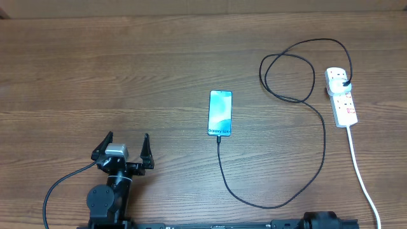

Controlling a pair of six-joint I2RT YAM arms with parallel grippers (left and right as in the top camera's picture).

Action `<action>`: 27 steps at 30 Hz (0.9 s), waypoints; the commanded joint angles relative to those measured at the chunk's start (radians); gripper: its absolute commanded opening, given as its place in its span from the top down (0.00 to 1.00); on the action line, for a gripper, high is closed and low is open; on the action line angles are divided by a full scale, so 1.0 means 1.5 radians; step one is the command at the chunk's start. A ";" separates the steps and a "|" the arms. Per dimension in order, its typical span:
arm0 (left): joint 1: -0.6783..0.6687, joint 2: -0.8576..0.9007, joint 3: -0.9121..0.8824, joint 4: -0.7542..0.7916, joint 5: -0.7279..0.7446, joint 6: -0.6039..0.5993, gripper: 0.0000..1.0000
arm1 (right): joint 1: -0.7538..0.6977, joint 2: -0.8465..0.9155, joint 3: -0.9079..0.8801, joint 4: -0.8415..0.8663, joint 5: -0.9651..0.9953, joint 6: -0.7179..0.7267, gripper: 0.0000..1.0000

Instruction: Plug charger to phone and switch on socket

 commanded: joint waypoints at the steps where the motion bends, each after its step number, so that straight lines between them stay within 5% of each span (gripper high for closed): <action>1: 0.005 -0.006 -0.004 -0.001 0.005 0.015 0.00 | 0.000 -0.003 -0.097 0.073 0.001 -0.001 0.00; 6: 0.005 -0.006 -0.004 -0.001 0.005 0.015 0.00 | 0.000 -0.003 -0.261 0.229 0.006 -0.001 0.00; 27: 0.005 -0.006 -0.004 -0.002 0.005 0.015 0.00 | 0.000 -0.002 -0.895 0.412 0.092 -0.001 0.00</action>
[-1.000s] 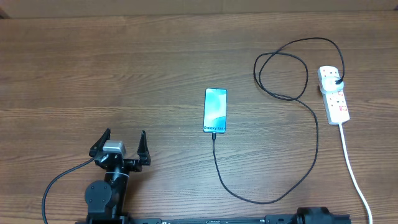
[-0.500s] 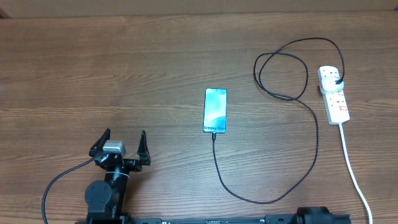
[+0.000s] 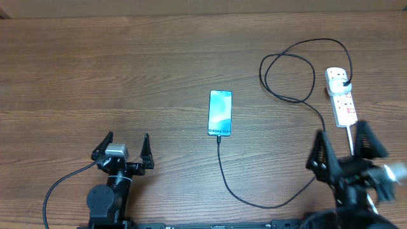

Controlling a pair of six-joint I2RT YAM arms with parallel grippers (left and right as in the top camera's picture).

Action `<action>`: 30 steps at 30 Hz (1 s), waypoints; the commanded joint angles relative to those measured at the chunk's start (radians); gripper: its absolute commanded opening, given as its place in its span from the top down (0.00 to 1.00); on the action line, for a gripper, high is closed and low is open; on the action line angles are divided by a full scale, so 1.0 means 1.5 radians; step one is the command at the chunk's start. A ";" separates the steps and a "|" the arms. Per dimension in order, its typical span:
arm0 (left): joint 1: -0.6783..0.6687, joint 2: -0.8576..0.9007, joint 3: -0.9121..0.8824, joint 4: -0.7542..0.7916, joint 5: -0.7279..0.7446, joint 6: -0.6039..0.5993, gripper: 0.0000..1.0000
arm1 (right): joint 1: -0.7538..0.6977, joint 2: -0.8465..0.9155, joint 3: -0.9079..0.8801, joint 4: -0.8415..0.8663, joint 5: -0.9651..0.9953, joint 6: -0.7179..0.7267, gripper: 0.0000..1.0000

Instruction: Plug charger to phone and switch on socket

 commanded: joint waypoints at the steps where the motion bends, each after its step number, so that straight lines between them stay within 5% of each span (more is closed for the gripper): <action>1: 0.005 -0.006 -0.003 -0.001 0.005 0.015 0.00 | -0.001 -0.003 -0.062 0.022 0.012 -0.001 0.00; 11: 0.005 -0.006 -0.003 -0.001 0.005 0.015 0.00 | -0.001 -0.003 -0.176 0.052 0.011 -0.001 0.00; 30: 0.005 -0.006 -0.003 -0.001 0.005 0.015 0.00 | -0.001 -0.001 -0.188 -0.136 0.044 -0.001 0.00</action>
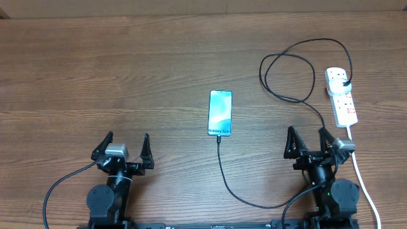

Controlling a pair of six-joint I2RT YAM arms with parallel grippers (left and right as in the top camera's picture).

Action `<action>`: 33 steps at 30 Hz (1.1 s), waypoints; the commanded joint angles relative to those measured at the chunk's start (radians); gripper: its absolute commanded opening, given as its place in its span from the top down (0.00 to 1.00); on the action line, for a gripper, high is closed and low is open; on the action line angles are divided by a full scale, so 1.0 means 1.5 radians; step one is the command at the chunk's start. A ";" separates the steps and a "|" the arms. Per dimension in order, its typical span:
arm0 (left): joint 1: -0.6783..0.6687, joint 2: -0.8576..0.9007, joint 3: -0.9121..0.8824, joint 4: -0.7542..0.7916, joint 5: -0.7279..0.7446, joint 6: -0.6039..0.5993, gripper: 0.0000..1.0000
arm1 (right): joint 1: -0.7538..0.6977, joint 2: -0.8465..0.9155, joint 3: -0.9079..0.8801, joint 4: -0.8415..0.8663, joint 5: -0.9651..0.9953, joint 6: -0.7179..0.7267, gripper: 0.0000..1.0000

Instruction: Plug charger to phone and switch on socket

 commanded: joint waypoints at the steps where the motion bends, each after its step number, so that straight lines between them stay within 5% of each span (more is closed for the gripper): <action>1: 0.005 -0.006 -0.003 -0.001 0.005 0.015 0.01 | -0.001 -0.001 -0.001 -0.009 0.014 -0.001 0.00; 33: 0.005 -0.006 -0.003 -0.001 0.005 0.015 0.00 | 0.037 -0.005 -0.032 0.098 0.124 -0.002 0.00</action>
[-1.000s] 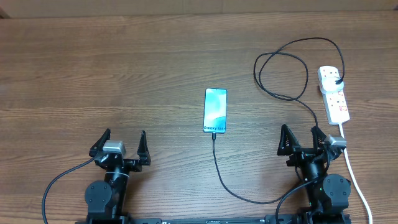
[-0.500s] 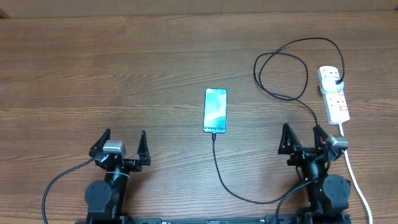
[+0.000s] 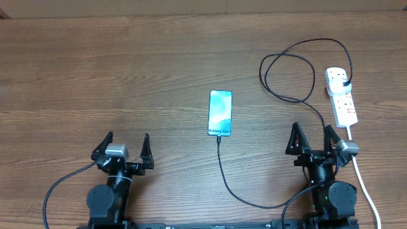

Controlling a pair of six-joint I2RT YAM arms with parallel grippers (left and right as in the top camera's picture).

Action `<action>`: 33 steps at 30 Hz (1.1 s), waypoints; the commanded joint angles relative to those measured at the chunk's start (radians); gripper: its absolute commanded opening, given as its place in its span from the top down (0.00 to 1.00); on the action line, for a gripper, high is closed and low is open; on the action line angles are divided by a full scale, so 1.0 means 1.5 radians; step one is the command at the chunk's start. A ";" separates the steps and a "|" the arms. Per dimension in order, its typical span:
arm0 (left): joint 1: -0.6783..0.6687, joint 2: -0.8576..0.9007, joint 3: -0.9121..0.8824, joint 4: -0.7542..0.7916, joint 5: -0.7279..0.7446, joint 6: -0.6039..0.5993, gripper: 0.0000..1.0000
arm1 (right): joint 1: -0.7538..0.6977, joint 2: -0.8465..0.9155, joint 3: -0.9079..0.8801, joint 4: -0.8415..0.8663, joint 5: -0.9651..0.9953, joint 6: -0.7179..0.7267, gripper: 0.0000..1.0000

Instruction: Plug charger to phone and switch on socket

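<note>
A phone (image 3: 220,112) lies face up at the table's middle, screen lit, with the black charger cable (image 3: 254,202) plugged into its near end. The cable loops right and back to a plug in the white socket strip (image 3: 341,97) at the far right. My left gripper (image 3: 124,144) stands open at the near left, well apart from the phone. My right gripper (image 3: 311,138) stands open at the near right, just in front of the strip's near end and beside its white lead (image 3: 361,178).
The wooden table (image 3: 95,70) spreads under everything. The black cable makes a wide loop (image 3: 287,76) at the back right, between the phone and the strip. Both arm bases sit at the near edge.
My right gripper has shifted slightly to the right and stands a little more upright, still open. The left arm, phone, cable and strip have not moved.
At first only my left gripper showed, open at the near left, with the cable in the phone. Then my right arm appeared blurred at the right edge near the strip's lead. After that it stood open at the near right, where it remains.
</note>
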 commanded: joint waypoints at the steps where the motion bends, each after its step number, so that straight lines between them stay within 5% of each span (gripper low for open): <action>1: 0.005 -0.006 -0.003 -0.001 0.005 0.015 0.00 | -0.020 -0.005 -0.008 0.002 0.017 -0.001 0.00; 15: 0.005 -0.006 -0.003 -0.001 0.005 0.015 0.00 | -0.178 -0.005 -0.008 -0.033 -0.096 -0.006 0.00; 33: 0.005 -0.006 -0.003 -0.001 0.005 0.015 0.00 | -0.185 -0.005 -0.008 -0.034 -0.101 -0.171 0.00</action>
